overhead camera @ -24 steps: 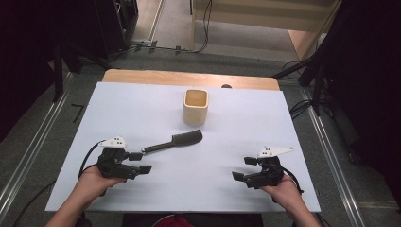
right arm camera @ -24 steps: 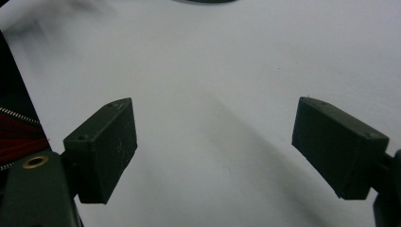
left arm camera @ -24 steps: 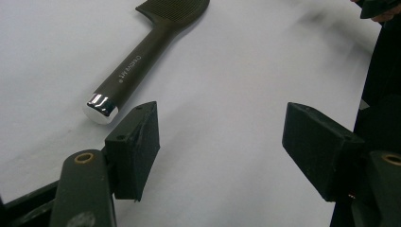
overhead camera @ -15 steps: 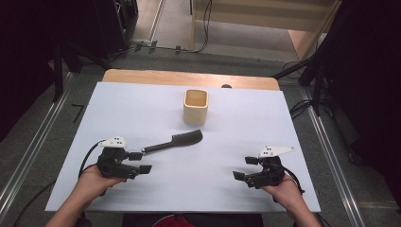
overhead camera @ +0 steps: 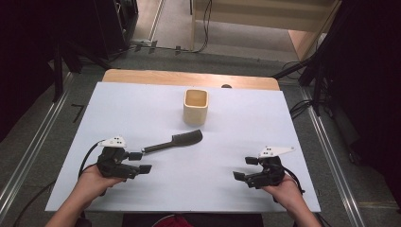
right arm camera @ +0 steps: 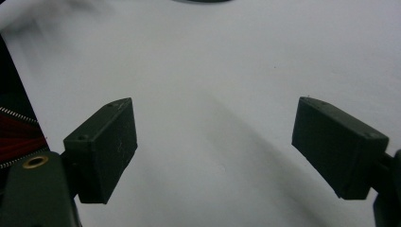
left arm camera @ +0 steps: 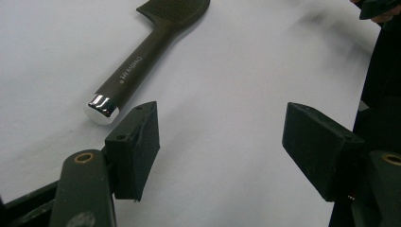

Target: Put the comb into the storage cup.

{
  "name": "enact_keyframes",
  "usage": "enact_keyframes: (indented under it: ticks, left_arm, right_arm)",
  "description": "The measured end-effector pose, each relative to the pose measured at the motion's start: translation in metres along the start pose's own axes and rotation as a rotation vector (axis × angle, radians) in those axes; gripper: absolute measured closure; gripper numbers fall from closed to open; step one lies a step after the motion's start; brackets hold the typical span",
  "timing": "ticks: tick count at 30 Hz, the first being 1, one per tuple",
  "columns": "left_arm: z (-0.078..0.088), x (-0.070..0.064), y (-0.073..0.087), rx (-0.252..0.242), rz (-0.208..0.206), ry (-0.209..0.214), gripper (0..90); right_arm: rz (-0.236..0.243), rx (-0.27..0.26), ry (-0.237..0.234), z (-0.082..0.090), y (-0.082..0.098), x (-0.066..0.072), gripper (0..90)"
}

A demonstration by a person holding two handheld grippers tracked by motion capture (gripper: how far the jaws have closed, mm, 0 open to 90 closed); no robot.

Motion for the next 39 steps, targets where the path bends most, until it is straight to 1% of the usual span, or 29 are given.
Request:
enact_keyframes:
  ticks: [8,15,21,22,23,24,26,29,32,34,37,38,39]
  left_arm:
    - [0.0,0.0,0.0,0.002,0.004,0.002,29.2]
    - [-0.001,-0.002,0.001,0.019,0.0,0.008,29.2]
    - [-0.002,-0.003,0.001,0.02,0.004,0.011,29.2]
    - [-0.002,-0.002,0.001,0.025,0.024,0.018,29.3]
    - [-0.002,-0.002,0.001,0.025,0.024,0.018,29.3]
    - [-0.002,-0.002,0.001,0.028,0.039,0.022,29.3]
    - [-0.001,-0.002,0.0,0.023,0.041,0.021,29.3]
    - [0.0,-0.001,-0.001,0.015,0.04,0.01,29.3]
    - [0.001,0.001,-0.003,0.011,0.048,-0.017,29.5]
    - [0.004,0.002,-0.007,-0.011,0.047,-0.039,29.4]
    - [0.007,0.003,-0.008,-0.019,0.055,-0.042,29.9]
    - [0.008,0.003,-0.009,-0.021,0.063,-0.031,32.8]
    - [0.008,0.004,-0.01,-0.024,0.064,-0.037,33.6]
  right_arm:
    - [0.001,-0.001,0.003,0.0,0.0,-0.001,13.3]
    - [0.01,0.0,0.011,0.0,0.0,-0.001,13.3]
    - [0.005,-0.001,0.014,0.0,0.0,-0.002,13.3]
    - [0.006,0.0,0.012,0.0,0.001,-0.002,13.3]
    - [0.006,0.0,0.012,0.0,0.001,-0.002,13.3]
    - [0.006,0.0,0.014,0.0,0.001,-0.002,13.3]
    - [0.005,0.0,0.014,0.0,0.001,-0.002,13.3]
    - [0.004,-0.002,0.016,0.0,0.001,-0.003,13.3]
    - [0.003,-0.001,0.02,0.0,0.001,-0.004,13.3]
    - [0.001,-0.002,0.023,0.001,0.001,-0.005,13.4]
    - [0.0,-0.003,0.023,0.001,0.0,-0.005,13.3]
    - [-0.001,-0.004,0.023,0.001,0.0,-0.005,13.3]
    - [-0.004,-0.005,0.024,0.001,0.0,-0.005,13.4]
Point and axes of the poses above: each handheld gripper's, and its own axes: z roughly backward along the jaws, y roughly out of its underside, x roughly to its left, the point moved 5 cm from there along -z, roughly forward along the jaws, and after that the axes turned 5 degrees about -z, right-handed, at the moved point
